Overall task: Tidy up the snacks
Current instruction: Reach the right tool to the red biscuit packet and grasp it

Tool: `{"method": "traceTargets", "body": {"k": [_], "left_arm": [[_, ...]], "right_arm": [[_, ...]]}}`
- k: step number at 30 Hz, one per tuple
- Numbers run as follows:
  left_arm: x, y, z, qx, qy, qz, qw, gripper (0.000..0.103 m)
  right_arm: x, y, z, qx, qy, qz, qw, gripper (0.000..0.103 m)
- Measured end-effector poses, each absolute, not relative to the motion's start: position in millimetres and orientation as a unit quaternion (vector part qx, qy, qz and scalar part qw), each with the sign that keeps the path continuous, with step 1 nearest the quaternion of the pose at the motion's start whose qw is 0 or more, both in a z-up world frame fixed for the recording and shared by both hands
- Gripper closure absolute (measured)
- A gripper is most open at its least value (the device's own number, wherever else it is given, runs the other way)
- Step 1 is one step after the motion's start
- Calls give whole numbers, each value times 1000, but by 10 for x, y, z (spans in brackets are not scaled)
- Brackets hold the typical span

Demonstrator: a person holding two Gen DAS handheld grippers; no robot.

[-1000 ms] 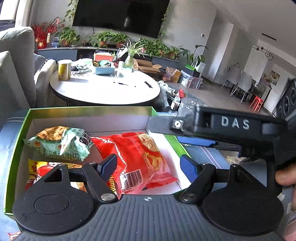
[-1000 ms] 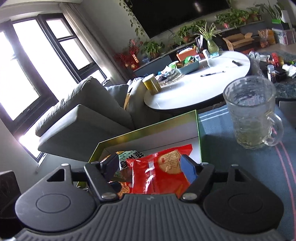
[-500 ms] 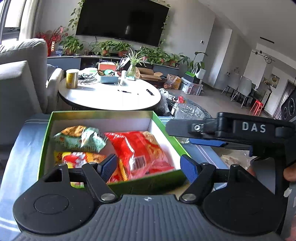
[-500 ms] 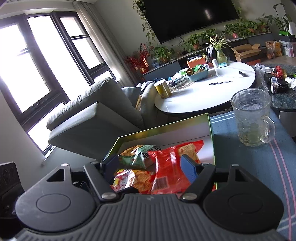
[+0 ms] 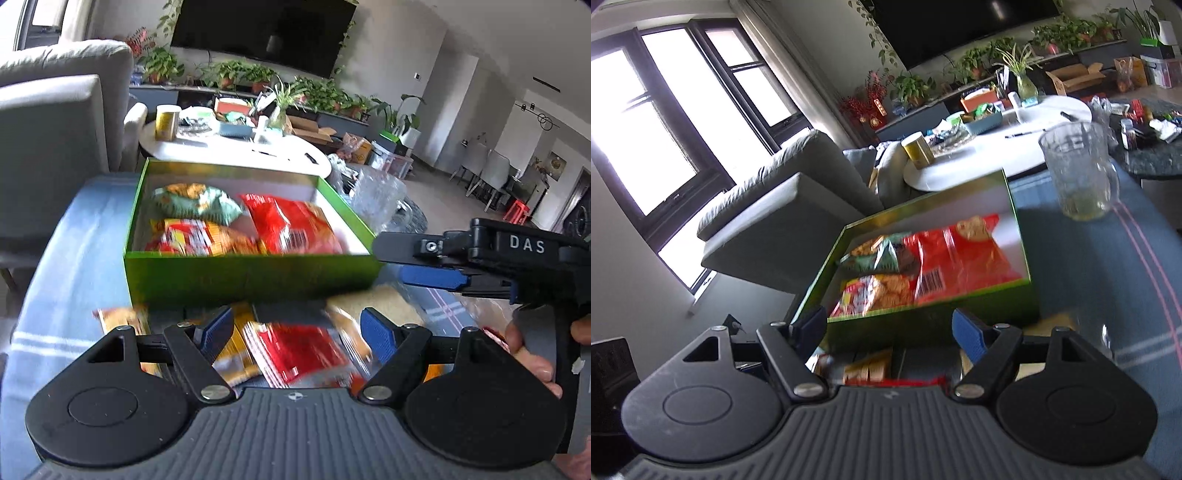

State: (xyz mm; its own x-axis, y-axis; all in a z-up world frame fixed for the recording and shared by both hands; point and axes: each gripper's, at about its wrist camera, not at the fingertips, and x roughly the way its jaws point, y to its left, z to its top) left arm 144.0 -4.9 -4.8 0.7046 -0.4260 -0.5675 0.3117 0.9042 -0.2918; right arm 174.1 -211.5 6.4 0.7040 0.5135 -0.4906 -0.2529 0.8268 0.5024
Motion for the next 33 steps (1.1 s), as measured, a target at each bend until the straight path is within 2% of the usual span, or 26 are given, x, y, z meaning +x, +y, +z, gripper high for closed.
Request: {"method": "traceTargets", "body": {"k": [13,14,15,18,25,33], "left_arm": [[1396,-222,-426,-55,371,-210,903,32],[1402,-221,-451,-58,374,-213,901,40],[1415,-221,-472,-61,378,-221,897,54],[1426,-177,-506,-72,386,-221,893,62],[1340,143,-461,-101,375,-182,903,63],[1309,327,-459,-119,371,-155,908,61]], "right_arm": [[1536,-1993,-190,208,362,218,882,45],[1535,-1995,-198,209,363,218,881,45],[1531,-1993,-212,210,365,218,881,45],[1533,-1994,-251,213,369,217,878,45],[1546,-1922,-337,214,384,220,871,45],[1597,-1734,-459,203,415,200,864,40]]}}
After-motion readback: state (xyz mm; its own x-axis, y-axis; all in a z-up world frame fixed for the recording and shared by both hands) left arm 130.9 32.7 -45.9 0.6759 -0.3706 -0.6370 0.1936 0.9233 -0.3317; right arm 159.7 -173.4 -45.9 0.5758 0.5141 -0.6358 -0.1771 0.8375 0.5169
